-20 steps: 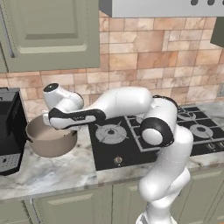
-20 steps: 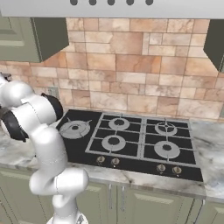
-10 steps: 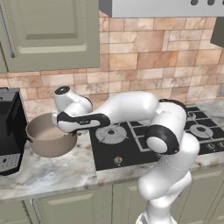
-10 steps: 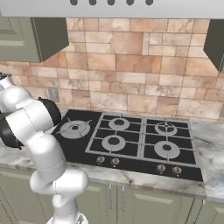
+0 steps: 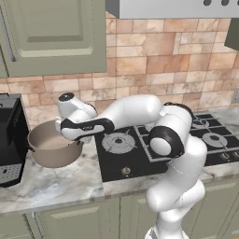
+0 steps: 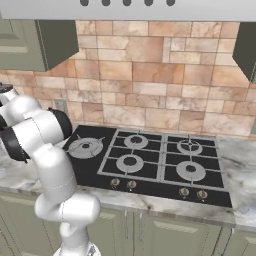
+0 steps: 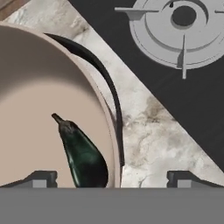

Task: Turn on the sink faucet. Then move the eggplant from the counter to the sink. Turn off the sink. Move the vegetable from the sink to the pot next to the stove. Finally move the pot to the front right burner.

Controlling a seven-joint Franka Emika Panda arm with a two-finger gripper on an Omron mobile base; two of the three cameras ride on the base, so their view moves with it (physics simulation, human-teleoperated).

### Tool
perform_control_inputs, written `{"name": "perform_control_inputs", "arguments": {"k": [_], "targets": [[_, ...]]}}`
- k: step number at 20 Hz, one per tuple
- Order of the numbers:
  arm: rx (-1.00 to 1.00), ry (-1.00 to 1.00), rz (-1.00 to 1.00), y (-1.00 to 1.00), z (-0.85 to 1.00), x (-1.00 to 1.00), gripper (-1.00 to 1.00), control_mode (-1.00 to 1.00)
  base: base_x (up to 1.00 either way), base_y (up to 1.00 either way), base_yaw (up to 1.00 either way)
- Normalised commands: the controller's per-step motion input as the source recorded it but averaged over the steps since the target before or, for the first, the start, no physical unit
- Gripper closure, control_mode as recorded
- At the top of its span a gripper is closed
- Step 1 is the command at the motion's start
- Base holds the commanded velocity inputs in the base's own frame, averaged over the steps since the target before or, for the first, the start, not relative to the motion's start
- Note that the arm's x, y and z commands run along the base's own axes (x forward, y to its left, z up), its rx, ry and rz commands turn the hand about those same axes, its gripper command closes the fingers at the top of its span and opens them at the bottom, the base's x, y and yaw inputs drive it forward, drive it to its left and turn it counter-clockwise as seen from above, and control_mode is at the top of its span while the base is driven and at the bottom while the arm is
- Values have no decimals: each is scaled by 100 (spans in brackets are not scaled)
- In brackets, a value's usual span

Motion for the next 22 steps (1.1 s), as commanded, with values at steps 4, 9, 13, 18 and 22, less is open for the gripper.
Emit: {"name": "perform_control_inputs", "arguments": {"k": [4, 9, 13, 18, 22], "targets": [[0, 4, -6, 19, -8, 16, -100, -100, 0, 0, 0], [0, 0, -3, 1, -23, -12, -100, -100, 0, 0, 0], [0, 0, -4, 0, -22, -12, -100, -100, 0, 0, 0], [0, 0, -4, 0, -30, -2, 100, -100, 0, 0, 0], [0, 0, 0, 0, -1, 0, 100, -100, 0, 0, 0]]}}
